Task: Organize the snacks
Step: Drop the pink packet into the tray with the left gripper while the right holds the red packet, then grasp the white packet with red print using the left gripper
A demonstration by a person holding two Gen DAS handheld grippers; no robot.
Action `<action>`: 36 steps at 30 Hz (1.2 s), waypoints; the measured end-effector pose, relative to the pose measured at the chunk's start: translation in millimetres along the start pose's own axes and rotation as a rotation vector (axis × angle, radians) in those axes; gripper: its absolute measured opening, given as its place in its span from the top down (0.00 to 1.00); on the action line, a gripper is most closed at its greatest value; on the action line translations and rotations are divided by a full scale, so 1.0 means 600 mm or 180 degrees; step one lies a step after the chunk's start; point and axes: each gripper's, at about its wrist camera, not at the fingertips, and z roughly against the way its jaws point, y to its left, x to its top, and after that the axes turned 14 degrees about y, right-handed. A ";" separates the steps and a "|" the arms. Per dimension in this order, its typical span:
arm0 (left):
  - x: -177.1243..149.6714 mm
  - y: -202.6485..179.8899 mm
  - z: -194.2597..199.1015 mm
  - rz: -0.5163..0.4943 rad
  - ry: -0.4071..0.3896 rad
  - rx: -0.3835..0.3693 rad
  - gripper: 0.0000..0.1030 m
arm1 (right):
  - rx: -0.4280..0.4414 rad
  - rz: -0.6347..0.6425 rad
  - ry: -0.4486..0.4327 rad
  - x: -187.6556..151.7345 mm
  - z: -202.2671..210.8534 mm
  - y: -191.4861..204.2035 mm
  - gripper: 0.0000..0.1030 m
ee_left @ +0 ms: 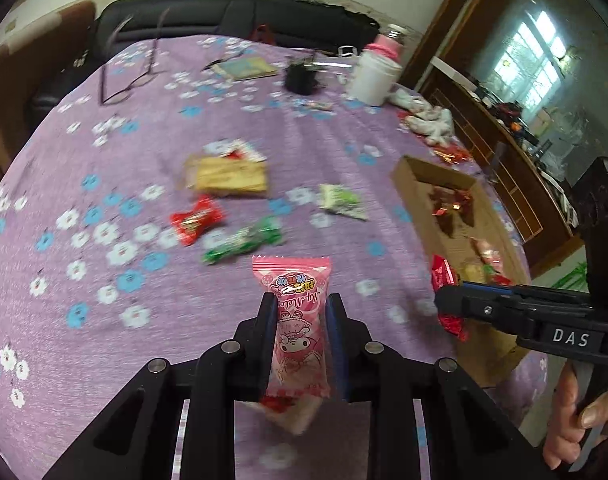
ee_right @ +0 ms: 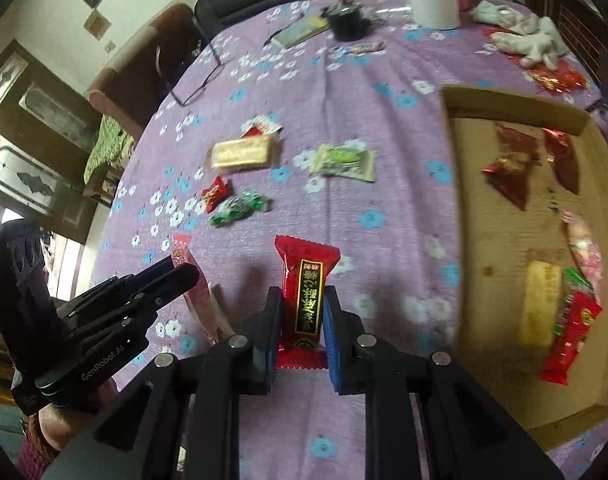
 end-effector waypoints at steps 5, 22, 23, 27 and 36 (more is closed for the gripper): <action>0.014 -0.082 -0.008 -0.0214 0.0013 -0.0068 0.76 | 0.0051 -0.0172 -0.0115 -0.022 0.040 -0.064 0.82; 0.042 -0.338 -0.106 -0.0835 0.0408 -0.0473 0.76 | 0.0093 -0.0847 -0.0339 -0.084 0.130 -0.288 0.82; 0.043 -0.343 -0.110 -0.0833 0.0418 -0.0455 0.76 | 0.0105 -0.0877 -0.0350 -0.086 0.135 -0.299 0.82; 0.051 -0.336 -0.106 -0.0721 0.0380 -0.0437 0.76 | 0.0091 -0.0872 -0.0397 -0.092 0.148 -0.318 0.82; 0.017 -0.123 -0.004 0.0476 -0.0044 0.0087 0.76 | 0.0123 -0.0487 -0.0408 -0.071 0.146 -0.268 0.82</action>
